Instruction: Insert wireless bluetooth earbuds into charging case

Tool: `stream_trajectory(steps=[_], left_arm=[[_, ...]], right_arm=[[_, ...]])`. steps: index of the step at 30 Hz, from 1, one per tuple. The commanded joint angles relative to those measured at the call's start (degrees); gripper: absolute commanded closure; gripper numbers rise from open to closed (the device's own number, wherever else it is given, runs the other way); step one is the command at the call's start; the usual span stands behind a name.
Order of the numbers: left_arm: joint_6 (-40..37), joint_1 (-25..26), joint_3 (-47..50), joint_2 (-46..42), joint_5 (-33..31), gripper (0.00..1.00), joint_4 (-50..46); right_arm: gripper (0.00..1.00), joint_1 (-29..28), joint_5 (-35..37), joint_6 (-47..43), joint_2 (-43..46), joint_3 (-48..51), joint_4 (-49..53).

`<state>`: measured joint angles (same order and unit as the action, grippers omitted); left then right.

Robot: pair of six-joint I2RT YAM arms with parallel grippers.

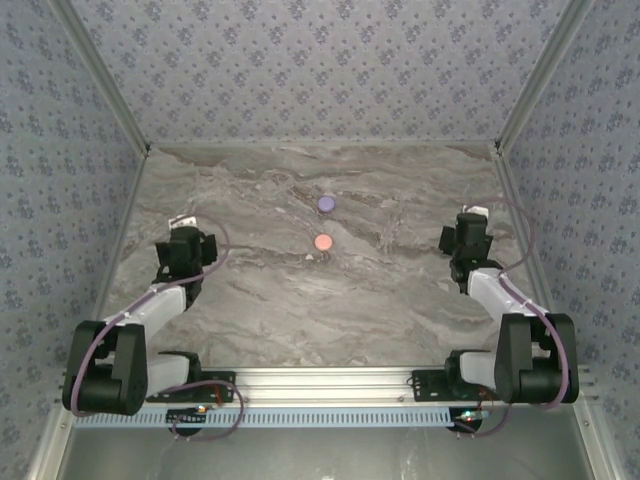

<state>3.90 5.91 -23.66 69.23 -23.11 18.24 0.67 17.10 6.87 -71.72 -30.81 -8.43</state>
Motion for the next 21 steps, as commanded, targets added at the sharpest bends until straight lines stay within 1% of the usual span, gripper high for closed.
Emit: stream_trajectory(steps=[1,3,5,7,9,12,15,17,18,21], left_arm=[[-2.9,-1.7,3.0,1.0,8.1,0.08,12.9],[-3.8,-2.1,3.7,1.7,10.9,0.07,15.4],[-4.0,-2.5,4.3,2.6,12.6,0.07,17.7],[-4.0,-3.2,4.9,3.0,15.7,0.07,19.9],[-3.9,-3.8,5.6,3.9,18.5,0.07,23.1],[-3.7,-4.3,5.6,5.1,19.8,0.07,25.1],[-4.3,-4.5,5.7,6.5,20.6,0.07,27.1],[-5.4,-4.7,7.0,10.0,21.8,0.07,33.7],[-5.7,-4.8,6.9,11.6,22.4,0.07,35.0],[-5.6,-5.1,5.4,14.7,22.9,0.07,35.0]], right_arm=[[0.3,0.9,-6.6,-2.7,-0.4,3.5,-9.2],[0.29,1.1,-8.8,-4.2,0.0,6.6,-15.2],[0.28,1.6,-11.2,-4.7,-0.1,7.7,-17.4],[0.27,1.8,-12.6,-4.9,-0.4,8.5,-19.3],[0.26,1.9,-13.5,-5.6,-0.3,10.3,-23.5],[0.24,2.2,-16.3,-5.8,-1.0,12.2,-28.6],[0.24,2.2,-16.9,-5.9,-2.1,12.0,-29.7],[0.23,2.4,-16.9,-5.8,-2.7,11.8,-30.5],[0.23,2.6,-16.6,-5.7,-3.0,12.0,-31.5],[0.22,3.1,-17.0,-6.1,-6.2,13.2,-37.3]])
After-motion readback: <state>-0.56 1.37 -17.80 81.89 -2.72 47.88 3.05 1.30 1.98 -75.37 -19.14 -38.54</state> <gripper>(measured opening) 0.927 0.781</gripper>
